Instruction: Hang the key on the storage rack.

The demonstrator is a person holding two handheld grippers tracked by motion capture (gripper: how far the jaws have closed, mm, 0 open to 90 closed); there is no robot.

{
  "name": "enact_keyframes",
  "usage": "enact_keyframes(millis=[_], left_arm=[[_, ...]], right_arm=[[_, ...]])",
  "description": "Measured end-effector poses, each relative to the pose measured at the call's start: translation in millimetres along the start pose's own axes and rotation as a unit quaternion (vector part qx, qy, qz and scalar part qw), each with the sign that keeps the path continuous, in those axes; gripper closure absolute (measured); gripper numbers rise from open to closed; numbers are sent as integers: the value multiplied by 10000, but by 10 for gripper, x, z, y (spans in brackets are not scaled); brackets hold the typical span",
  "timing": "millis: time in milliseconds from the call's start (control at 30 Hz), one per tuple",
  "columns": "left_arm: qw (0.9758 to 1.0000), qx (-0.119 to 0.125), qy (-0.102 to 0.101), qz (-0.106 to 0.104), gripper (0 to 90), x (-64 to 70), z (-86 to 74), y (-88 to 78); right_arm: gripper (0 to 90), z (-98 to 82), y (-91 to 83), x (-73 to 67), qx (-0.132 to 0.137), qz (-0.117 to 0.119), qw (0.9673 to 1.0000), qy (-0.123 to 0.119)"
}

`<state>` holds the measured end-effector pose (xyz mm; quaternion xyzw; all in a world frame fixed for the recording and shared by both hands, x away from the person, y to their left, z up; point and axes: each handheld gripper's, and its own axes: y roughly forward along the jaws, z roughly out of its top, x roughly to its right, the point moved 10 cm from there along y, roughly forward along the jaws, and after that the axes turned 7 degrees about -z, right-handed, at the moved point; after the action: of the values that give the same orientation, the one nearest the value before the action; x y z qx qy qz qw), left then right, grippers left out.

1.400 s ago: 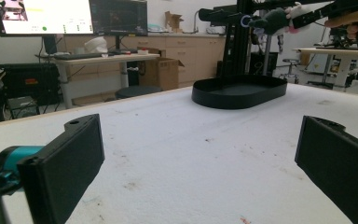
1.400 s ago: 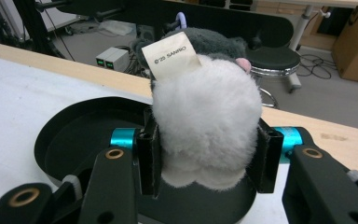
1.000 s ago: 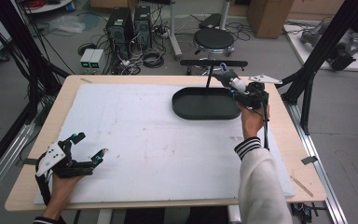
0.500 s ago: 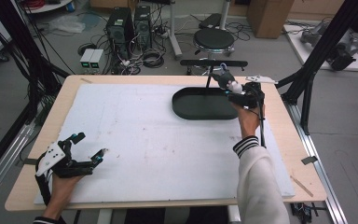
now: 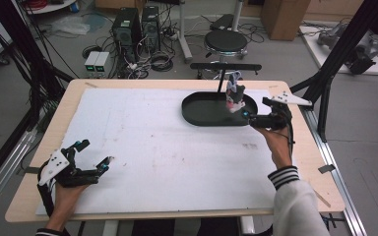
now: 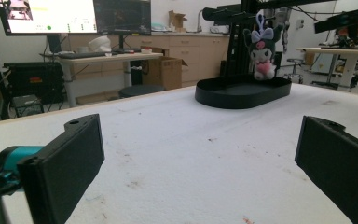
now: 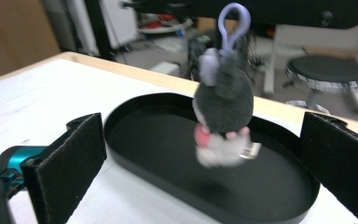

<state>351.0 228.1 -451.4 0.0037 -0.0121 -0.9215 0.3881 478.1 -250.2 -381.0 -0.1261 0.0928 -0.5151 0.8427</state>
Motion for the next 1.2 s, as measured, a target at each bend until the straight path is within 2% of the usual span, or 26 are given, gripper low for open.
enact_keyframes(millis=[33,67,133,200,233,300,533,700,733,900,967,1100,1133,1200], left_arm=[[10000,0,0,0,17,0,0,0],[10000,-3,10,-5,17,0,1,1],[10000,-5,-11,19,17,-8,0,1],[10000,-18,-12,54,17,-11,-2,1],[10000,-18,-12,54,17,-11,-2,1],[10000,-24,-15,76,17,-14,-3,2],[10000,9,-6,96,17,-15,0,-8],[10000,5,-2,91,17,-14,0,-8],[10000,9,9,84,17,-12,1,-8],[10000,13,2,89,17,-13,1,-9],[10000,2,26,81,17,-12,0,-10],[10000,11,25,85,17,-11,1,-9],[10000,16,29,84,17,-10,2,-9],[10000,13,27,81,17,-10,2,-8]], right_arm=[[4,0,0,0,0,0,10000,0],[4,-86,-128,-45,56,97,9999,-122],[4,-147,-253,-94,432,181,9986,-225],[4,-259,-358,-144,603,324,9973,-274],[4,-259,-358,-144,603,324,9973,-274],[4,-395,-488,-198,870,450,9948,-276],[4,-648,-702,-245,1257,422,9907,-304],[4,-746,-794,-215,1508,362,9875,-266],[4,-812,-828,-179,1607,349,9863,-98],[4,-908,-825,-156,1631,321,9861,-31],[4,-938,-819,-175,1637,366,9858,-59],[4,-1031,-746,-250,1393,435,9888,-301],[4,-1025,-746,-249,1439,430,9880,-367],[4,-1033,-749,-242,1407,417,9888,-288]])
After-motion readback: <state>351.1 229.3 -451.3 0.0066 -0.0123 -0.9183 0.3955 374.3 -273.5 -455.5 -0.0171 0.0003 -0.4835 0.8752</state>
